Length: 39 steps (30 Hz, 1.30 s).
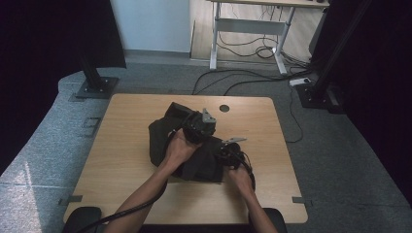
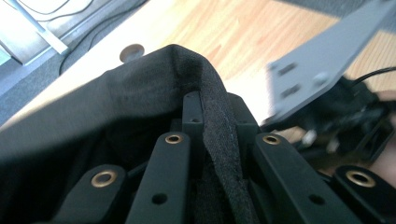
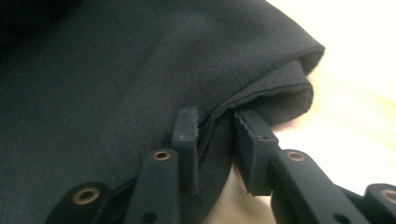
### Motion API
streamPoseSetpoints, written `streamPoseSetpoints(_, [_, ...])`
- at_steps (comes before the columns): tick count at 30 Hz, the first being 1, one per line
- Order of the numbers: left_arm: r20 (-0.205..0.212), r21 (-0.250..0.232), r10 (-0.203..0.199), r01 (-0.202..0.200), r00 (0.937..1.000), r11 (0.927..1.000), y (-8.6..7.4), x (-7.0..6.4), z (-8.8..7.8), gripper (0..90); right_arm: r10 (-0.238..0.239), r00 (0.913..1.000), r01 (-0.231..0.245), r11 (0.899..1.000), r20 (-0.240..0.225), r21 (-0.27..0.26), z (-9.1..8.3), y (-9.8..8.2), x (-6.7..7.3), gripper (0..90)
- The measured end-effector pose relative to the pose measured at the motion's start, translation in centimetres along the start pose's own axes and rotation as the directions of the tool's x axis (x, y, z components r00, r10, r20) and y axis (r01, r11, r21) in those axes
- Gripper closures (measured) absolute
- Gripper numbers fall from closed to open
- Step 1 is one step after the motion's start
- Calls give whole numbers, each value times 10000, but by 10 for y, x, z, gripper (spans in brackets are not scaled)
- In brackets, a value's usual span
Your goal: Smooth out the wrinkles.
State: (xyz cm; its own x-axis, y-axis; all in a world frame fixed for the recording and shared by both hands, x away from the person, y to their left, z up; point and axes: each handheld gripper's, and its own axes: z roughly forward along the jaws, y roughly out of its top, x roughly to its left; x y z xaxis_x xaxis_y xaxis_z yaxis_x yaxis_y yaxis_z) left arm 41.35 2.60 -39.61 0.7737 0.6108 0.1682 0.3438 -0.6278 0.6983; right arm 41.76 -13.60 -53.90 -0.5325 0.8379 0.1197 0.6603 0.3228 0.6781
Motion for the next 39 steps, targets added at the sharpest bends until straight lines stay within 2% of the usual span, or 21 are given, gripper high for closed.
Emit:
streamPoseSetpoints(3, [-49,585,225,-221,9997,9980,-10,-10,22,810,-429,9965,439,9990,-716,121,10,10,11,450])
streamPoseSetpoints(4, [-117,766,266,-256,9996,9967,-16,-13,31,810,-587,9942,609,9979,-906,209,10,12,10,416])
streamPoseSetpoints(5, [-14,926,267,-265,9996,9954,-19,-15,37,810,-242,9951,255,9996,-957,122,6,11,7,378])
streamPoseSetpoints(7, [116,1291,362,-374,9993,9909,-28,-22,53,809,197,9940,-232,9992,-1075,-313,-7,8,-5,369])
streamPoseSetpoints(10, [145,1745,566,-582,9983,9829,-37,-34,75,806,369,9992,-380,9972,-183,-651,-32,1,-28,332])
streamPoseSetpoints(12, [179,2060,584,-608,9981,9767,-45,-40,88,804,585,9976,-559,9963,381,-659,-44,-7,-43,309])
streamPoseSetpoints(14, [248,2413,507,-552,9984,9689,-54,-42,100,799,1019,9925,-974,9930,670,-675,-50,-17,-55,297])
streamPoseSetpoints(15, [272,2393,432,-485,9987,9697,-58,-42,103,794,1138,9906,-1093,9922,765,-601,-50,-23,-60,294])
streamPoseSetpoints(16, [310,2163,173,-236,9994,9760,-60,-40,103,786,1151,9900,-1113,9925,819,-499,-50,-26,-62,291])
streamPoseSetpoints(18, [504,2100,-92,-16,9987,9777,-60,-37,101,754,1100,9893,-1094,9939,961,-117,-47,-35,-66,291])
streamPoseSetpoints(19, [696,2022,-299,152,9971,9792,-59,-36,98,712,1024,9894,-1025,9947,1026,-52,-45,-38,-67,279])
streamPoseSetpoints(20, [867,1963,-509,330,9949,9800,-57,-34,96,633,960,9895,-948,9954,1080,-161,-45,-40,-68,278])
streamPoseSetpoints(22, [1214,1679,-844,633,9890,9838,-53,-32,87,552,1000,9897,-989,9950,1029,-152,-45,-40,-68,276])
streamPoseSetpoints(24, [1465,1416,-824,615,9858,9880,-46,-28,76,468,890,9904,-868,9959,1059,-255,-45,-41,-68,269])
streamPoseSetpoints(26, [1547,1012,-711,557,9854,9933,-40,-24,61,425,803,9912,-770,9964,1056,-351,-44,-43,-67,256])
streamPoseSetpoints(28, [1506,810,-696,579,9861,9950,-34,-16,46,367,631,9924,-587,9973,1058,-448,-43,-44,-67,248])
streamPoseSetpoints(30, [1274,453,-779,727,9888,9963,-30,-4,29,356,510,9928,-457,9977,1081,-509,-43,-45,-67,240])
streamPoseSetpoints(33, [910,26,-1163,1165,9890,9932,-28,19,5,330,385,9935,-323,9977,1073,-589,-42,-46,-66,215])
streamPoseSetpoints(35, [566,-84,-1386,1393,9887,9902,-30,35,-8,299,279,9931,-210,9979,1139,-610,-40,-47,-65,202])
streamPoseSetpoints(36, [355,-100,-1648,1652,9857,9862,-34,49,-17,290,226,9929,-153,9979,1169,-626,-40,-47,-65,195])
streamPoseSetpoints(39, [60,-52,-2126,2126,9771,9771,-44,73,-28,260,104,9924,-25,9979,1224,-651,-38,-47,-64,173])
